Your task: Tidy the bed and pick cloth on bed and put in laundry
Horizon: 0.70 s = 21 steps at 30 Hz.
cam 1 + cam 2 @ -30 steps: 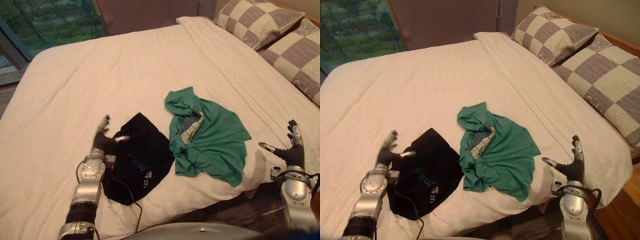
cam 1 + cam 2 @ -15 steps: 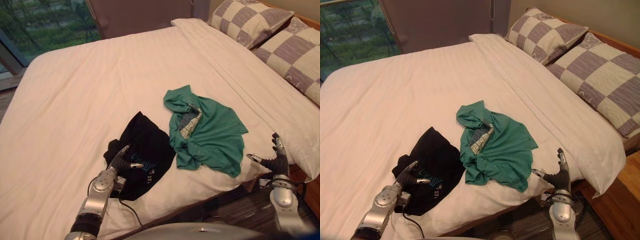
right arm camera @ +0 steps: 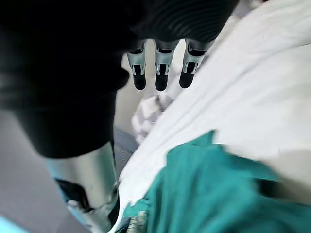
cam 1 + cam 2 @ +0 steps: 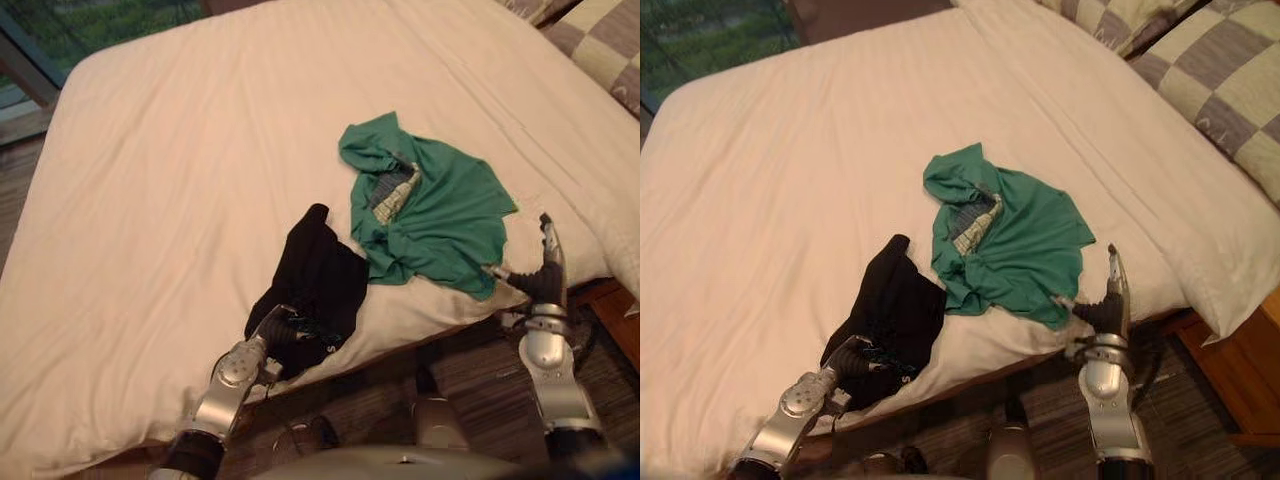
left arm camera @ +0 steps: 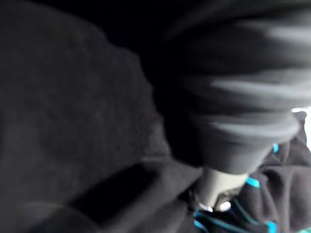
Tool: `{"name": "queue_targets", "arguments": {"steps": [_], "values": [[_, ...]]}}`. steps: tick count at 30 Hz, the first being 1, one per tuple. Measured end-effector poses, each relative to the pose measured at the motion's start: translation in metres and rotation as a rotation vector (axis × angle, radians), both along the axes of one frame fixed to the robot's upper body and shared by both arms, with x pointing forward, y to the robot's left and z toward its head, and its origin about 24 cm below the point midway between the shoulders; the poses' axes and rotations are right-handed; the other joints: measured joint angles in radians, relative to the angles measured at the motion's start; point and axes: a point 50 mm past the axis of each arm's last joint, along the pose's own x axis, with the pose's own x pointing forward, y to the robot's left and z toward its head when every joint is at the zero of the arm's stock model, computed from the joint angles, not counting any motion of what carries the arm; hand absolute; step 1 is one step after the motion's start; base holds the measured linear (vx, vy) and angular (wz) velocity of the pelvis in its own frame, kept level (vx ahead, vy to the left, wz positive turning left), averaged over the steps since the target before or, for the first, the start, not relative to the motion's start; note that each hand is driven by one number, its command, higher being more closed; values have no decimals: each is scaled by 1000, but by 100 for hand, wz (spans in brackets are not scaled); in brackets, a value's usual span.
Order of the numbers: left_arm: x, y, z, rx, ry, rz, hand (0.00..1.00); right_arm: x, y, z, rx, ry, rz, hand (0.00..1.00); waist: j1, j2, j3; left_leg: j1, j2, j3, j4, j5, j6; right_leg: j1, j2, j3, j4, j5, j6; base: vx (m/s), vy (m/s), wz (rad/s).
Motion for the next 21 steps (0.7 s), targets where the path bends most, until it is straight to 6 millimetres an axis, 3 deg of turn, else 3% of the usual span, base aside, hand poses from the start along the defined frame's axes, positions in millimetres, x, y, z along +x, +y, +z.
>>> {"name": "queue_targets", "arguments": {"steps": [5, 7, 10, 11, 15, 16, 19, 21], "values": [[1, 5, 3, -37, -62, 17, 100, 20, 8, 43, -112, -116, 46, 0, 3, -10, 32, -32, 2, -23, 36, -15, 4, -17, -7, -12, 29, -18, 4, 5, 19, 11], [2, 7, 6, -49, -99, 22, 100, 27, 7, 54, -144, -121, 50, 0, 20, -11, 45, -43, 5, -28, 48, -21, 3, -29, -7, -15, 44, -27, 4, 5, 2, 10], [5, 7, 12, -82, -167, 39, 100, 36, 4, 72, -204, -135, 64, 0, 27, -8, 71, -85, 7, -60, 72, -25, 5, -52, -12, -41, 65, -40, 4, 11, -5, 25], [5, 7, 13, -94, -182, 48, 100, 39, 6, 78, -231, -142, 76, 0, 34, 4, 81, -93, 11, -69, 80, -26, 3, -53, -12, -52, 71, -44, 2, 20, -10, 26], [5, 11, 17, -108, -207, 78, 100, 57, 17, 78, -244, -113, 123, 0, 50, -8, 106, -112, 18, -83, 85, -27, 2, -69, -8, -67, 85, -53, -5, 27, -22, 8], [6, 11, 19, -123, -220, 94, 100, 64, 19, 77, -264, -89, 127, 0, 53, 2, 113, -118, 19, -90, 87, -27, 2, -70, -8, -73, 85, -53, -6, 14, -13, 15], [9, 11, 27, -123, -257, 88, 100, 81, 13, 74, -320, -14, 111, 0, 62, 7, 149, -146, 23, -119, 100, -27, 2, -73, -8, -98, 82, -53, -6, -2, -11, 20], [11, 10, 33, -120, -283, 69, 100, 91, 4, 76, -324, 28, 85, 0, 84, 17, 163, -176, 28, -137, 110, -27, 2, -85, -5, -116, 78, -53, -6, -6, -20, 21]]}}
